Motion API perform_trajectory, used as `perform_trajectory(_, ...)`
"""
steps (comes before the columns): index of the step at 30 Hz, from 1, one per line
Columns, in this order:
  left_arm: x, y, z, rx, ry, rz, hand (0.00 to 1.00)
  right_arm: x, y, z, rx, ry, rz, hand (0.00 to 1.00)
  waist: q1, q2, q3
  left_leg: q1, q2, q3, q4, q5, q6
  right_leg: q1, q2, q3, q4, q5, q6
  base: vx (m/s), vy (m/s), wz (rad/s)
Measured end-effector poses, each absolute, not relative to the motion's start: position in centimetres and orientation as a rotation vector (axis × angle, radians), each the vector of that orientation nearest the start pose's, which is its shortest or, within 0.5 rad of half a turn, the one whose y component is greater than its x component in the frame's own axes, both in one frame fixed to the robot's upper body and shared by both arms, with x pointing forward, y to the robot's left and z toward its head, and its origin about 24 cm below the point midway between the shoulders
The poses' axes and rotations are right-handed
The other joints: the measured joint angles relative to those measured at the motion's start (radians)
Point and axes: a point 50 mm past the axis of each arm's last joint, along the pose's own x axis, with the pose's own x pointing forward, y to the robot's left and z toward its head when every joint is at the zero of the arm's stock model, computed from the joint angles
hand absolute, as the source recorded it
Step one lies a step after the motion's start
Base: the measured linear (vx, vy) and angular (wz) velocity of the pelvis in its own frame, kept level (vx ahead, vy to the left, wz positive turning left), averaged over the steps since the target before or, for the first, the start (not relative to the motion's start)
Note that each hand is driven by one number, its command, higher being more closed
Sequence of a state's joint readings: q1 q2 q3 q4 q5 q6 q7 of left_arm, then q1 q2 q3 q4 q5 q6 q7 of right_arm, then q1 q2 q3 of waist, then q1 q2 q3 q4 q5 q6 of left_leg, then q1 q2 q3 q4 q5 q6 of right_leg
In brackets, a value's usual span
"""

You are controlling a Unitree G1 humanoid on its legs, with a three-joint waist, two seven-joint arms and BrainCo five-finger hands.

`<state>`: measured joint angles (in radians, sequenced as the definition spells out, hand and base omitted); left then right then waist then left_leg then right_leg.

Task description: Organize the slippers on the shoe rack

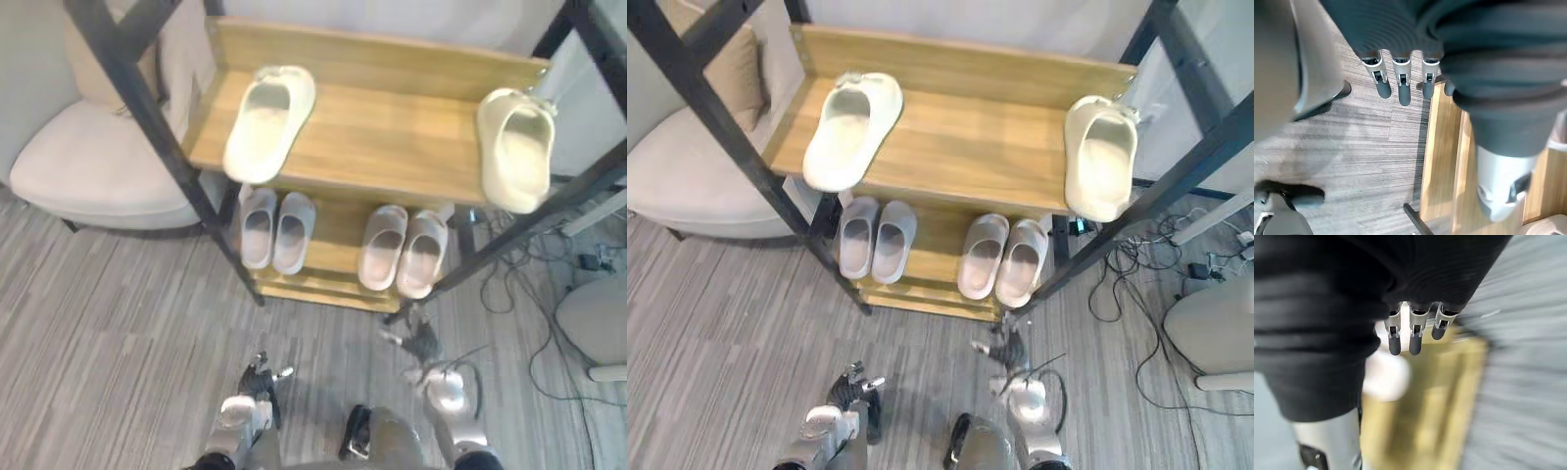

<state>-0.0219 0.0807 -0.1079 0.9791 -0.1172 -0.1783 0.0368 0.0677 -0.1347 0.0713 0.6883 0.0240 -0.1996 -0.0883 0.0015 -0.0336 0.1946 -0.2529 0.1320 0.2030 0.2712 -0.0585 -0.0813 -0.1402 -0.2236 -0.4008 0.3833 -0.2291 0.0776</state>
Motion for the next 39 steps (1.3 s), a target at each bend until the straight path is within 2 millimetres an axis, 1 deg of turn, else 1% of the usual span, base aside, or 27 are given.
perform_trajectory(1, 16.0, 16.9, -13.5, 0.047, 0.792, 0.029, 0.00, 16.8, -19.0, -11.1, -0.174, 0.629, -0.072, 0.00, -0.002, 0.006, -0.006, 0.034, -0.007, 0.006, -0.050, 0.020, 0.000, 0.027, 0.007, -0.001, -0.043, 0.019, 0.004, 0.10, 0.023, -0.08)
perform_trajectory(3, 15.5, 17.5, -13.7, 0.072, 0.808, 0.025, 0.00, 14.6, -19.9, -12.7, -0.196, 0.748, -0.096, 0.00, -0.005, 0.015, -0.020, 0.096, -0.019, 0.012, -0.142, 0.058, -0.001, 0.077, 0.021, -0.003, -0.115, 0.052, 0.009, 0.09, 0.004, -0.05)
perform_trajectory(5, 15.0, 17.7, -13.6, 0.102, 0.809, 0.006, 0.00, 12.4, -20.7, -14.0, -0.183, 0.856, -0.141, 0.00, -0.005, 0.024, -0.037, 0.161, -0.027, 0.022, -0.231, 0.094, -0.001, 0.128, 0.036, -0.005, -0.182, 0.083, 0.013, 0.08, -0.004, -0.08)
perform_trajectory(8, 14.9, 16.9, -13.2, 0.130, 0.778, -0.060, 0.00, 11.4, -21.4, -14.3, -0.171, 0.895, -0.178, 0.00, -0.008, 0.033, -0.054, 0.214, -0.038, 0.023, -0.297, 0.123, 0.000, 0.163, 0.045, -0.005, -0.223, 0.099, 0.018, 0.01, 0.011, -0.01)
perform_trajectory(10, 15.0, 15.9, -13.2, 0.134, 0.772, -0.114, 0.00, 10.8, -21.7, -14.6, -0.161, 0.925, -0.203, 0.00, -0.011, 0.036, -0.068, 0.249, -0.046, 0.023, -0.342, 0.142, 0.002, 0.181, 0.051, -0.006, -0.246, 0.106, 0.019, 0.00, 0.000, 0.00)
perform_trajectory(13, 14.9, 14.9, -13.3, 0.167, 0.770, -0.174, 0.00, 10.7, -21.7, -14.6, -0.160, 0.929, -0.209, 0.00, -0.014, 0.039, -0.072, 0.281, -0.051, 0.019, -0.373, 0.158, 0.005, 0.208, 0.054, -0.008, -0.263, 0.114, 0.021, -0.01, 0.014, 0.02)
perform_trajectory(14, 15.0, 14.2, -13.2, 0.184, 0.761, -0.210, 0.00, 10.5, -21.6, -14.7, -0.159, 0.932, -0.212, 0.00, -0.015, 0.037, -0.077, 0.287, -0.053, 0.018, -0.373, 0.158, 0.006, 0.218, 0.055, -0.007, -0.272, 0.119, 0.022, -0.04, 0.011, 0.02)
perform_trajectory(16, 15.5, 13.1, -12.6, 0.198, 0.714, -0.264, 0.00, 10.5, -21.6, -14.7, -0.158, 0.934, -0.214, 0.00, -0.015, 0.038, -0.078, 0.291, -0.056, 0.011, -0.373, 0.159, 0.007, 0.231, 0.056, -0.011, -0.285, 0.123, 0.023, -0.03, 0.007, 0.07)
perform_trajectory(17, 16.4, 12.1, -11.6, 0.200, 0.644, -0.308, 0.00, 10.4, -21.6, -14.7, -0.157, 0.935, -0.215, 0.00, -0.015, 0.038, -0.078, 0.291, -0.057, 0.005, -0.374, 0.161, 0.010, 0.234, 0.055, -0.014, -0.286, 0.125, 0.023, -0.04, 0.004, 0.11)
perform_trajectory(19, 17.6, 10.8, -9.7, 0.192, 0.535, -0.362, 0.00, 10.4, -21.6, -14.7, -0.157, 0.936, -0.215, 0.00, -0.015, 0.038, -0.078, 0.293, -0.059, -0.004, -0.374, 0.162, 0.012, 0.240, 0.055, -0.022, -0.288, 0.125, 0.022, -0.04, -0.002, 0.12)
perform_trajectory(20, 18.4, 9.8, -8.1, 0.163, 0.449, -0.399, 0.00, 10.4, -21.6, -14.8, -0.156, 0.938, -0.215, 0.00, -0.015, 0.039, -0.079, 0.294, -0.060, -0.009, -0.374, 0.163, 0.012, 0.245, 0.055, -0.025, -0.291, 0.126, 0.022, -0.02, -0.007, 0.10)
perform_trajectory(22, 19.1, 8.4, -5.7, 0.085, 0.331, -0.444, 0.00, 10.3, -21.6, -14.8, -0.157, 0.940, -0.216, 0.00, -0.015, 0.044, -0.083, 0.294, -0.062, -0.015, -0.375, 0.163, 0.012, 0.253, 0.057, -0.028, -0.302, 0.126, 0.020, -0.01, -0.012, 0.08)
perform_trajectory(23, 19.5, 7.5, -4.1, 0.033, 0.262, -0.476, 0.00, 10.3, -21.7, -14.8, -0.159, 0.941, -0.216, 0.00, -0.015, 0.048, -0.085, 0.294, -0.063, -0.021, -0.375, 0.163, 0.013, 0.258, 0.058, -0.031, -0.309, 0.127, 0.019, 0.00, -0.013, 0.10)
perform_trajectory(25, 20.0, 6.3, -1.7, -0.041, 0.160, -0.521, 0.00, 10.2, -21.8, -14.8, -0.161, 0.944, -0.216, 0.00, -0.015, 0.053, -0.090, 0.298, -0.064, -0.024, -0.379, 0.162, 0.013, 0.269, 0.061, -0.033, -0.320, 0.129, 0.016, 0.01, -0.015, 0.07)
perform_trajectory(26, 20.1, 6.0, -0.9, -0.064, 0.127, -0.533, 0.00, 10.2, -21.8, -14.8, -0.162, 0.945, -0.216, 0.00, -0.015, 0.055, -0.094, 0.298, -0.064, -0.024, -0.380, 0.162, 0.012, 0.269, 0.062, -0.033, -0.321, 0.129, 0.015, 0.00, 0.000, 0.00)
perform_trajectory(27, 20.4, 5.7, 0.4, -0.096, 0.067, -0.547, 0.00, 10.2, -21.8, -14.8, -0.164, 0.944, -0.215, 0.00, -0.015, 0.058, -0.098, 0.297, -0.063, -0.025, -0.380, 0.161, 0.011, 0.270, 0.063, -0.034, -0.323, 0.129, 0.015, 0.00, 0.000, 0.00)
perform_trajectory(29, 20.9, 5.4, 2.2, -0.138, -0.005, -0.556, 0.00, 10.2, -21.9, -14.8, -0.169, 0.944, -0.212, 0.00, -0.015, 0.061, -0.100, 0.297, -0.061, -0.029, -0.380, 0.160, 0.011, 0.273, 0.067, -0.037, -0.329, 0.129, 0.016, 0.02, -0.031, 0.03)
perform_trajectory(30, 21.4, 5.3, 3.4, -0.160, -0.055, -0.562, 0.00, 10.2, -21.9, -14.8, -0.169, 0.944, -0.211, 0.00, -0.015, 0.061, -0.100, 0.298, -0.060, -0.033, -0.381, 0.160, 0.010, 0.278, 0.070, -0.041, -0.334, 0.130, 0.016, 0.02, -0.032, 0.07)
perform_trajectory(32, 22.2, 4.9, 5.6, -0.185, -0.147, -0.579, 0.00, 10.2, -21.9, -14.8, -0.169, 0.944, -0.206, 0.00, -0.015, 0.061, -0.100, 0.297, -0.059, -0.041, -0.381, 0.160, 0.009, 0.283, 0.072, -0.047, -0.338, 0.131, 0.017, 0.02, -0.027, 0.08)
perform_trajectory(33, 22.5, 4.9, 6.2, -0.186, -0.177, -0.583, 0.00, 10.3, -21.8, -14.8, -0.171, 0.943, -0.203, 0.00, -0.015, 0.061, -0.100, 0.297, -0.059, -0.043, -0.381, 0.159, 0.009, 0.284, 0.072, -0.048, -0.338, 0.131, 0.017, 0.03, -0.026, 0.04)
perform_trajectory(34, 23.0, 4.8, 7.5, -0.190, -0.234, -0.586, 0.00, 10.4, -21.8, -14.8, -0.173, 0.942, -0.198, 0.00, -0.015, 0.060, -0.101, 0.298, -0.059, -0.046, -0.381, 0.159, 0.009, 0.287, 0.074, -0.048, -0.338, 0.132, 0.015, 0.00, 0.000, 0.00)
perform_trajectory(36, 24.1, 4.9, 9.3, -0.181, -0.309, -0.570, 0.00, 10.6, -21.6, -14.7, -0.178, 0.938, -0.181, 0.00, -0.016, 0.057, -0.103, 0.300, -0.059, -0.047, -0.381, 0.159, 0.008, 0.290, 0.076, -0.047, -0.341, 0.135, 0.011, 0.00, 0.000, 0.00)
perform_trajectory(37, 24.4, 4.9, 9.6, -0.177, -0.323, -0.562, 0.00, 10.6, -21.5, -14.7, -0.180, 0.937, -0.174, 0.00, -0.017, 0.056, -0.103, 0.301, -0.058, -0.046, -0.381, 0.159, 0.008, 0.292, 0.076, -0.047, -0.343, 0.136, 0.010, 0.00, -0.014, -0.03)
perform_trajectory(39, 25.9, 5.7, 11.6, -0.161, -0.407, -0.500, 0.00, 10.8, -21.2, -14.7, -0.185, 0.935, -0.154, 0.00, -0.020, 0.047, -0.105, 0.317, -0.056, -0.044, -0.381, 0.156, 0.004, 0.310, 0.081, -0.043, -0.357, 0.140, 0.006, 0.00, -0.013, -0.06)
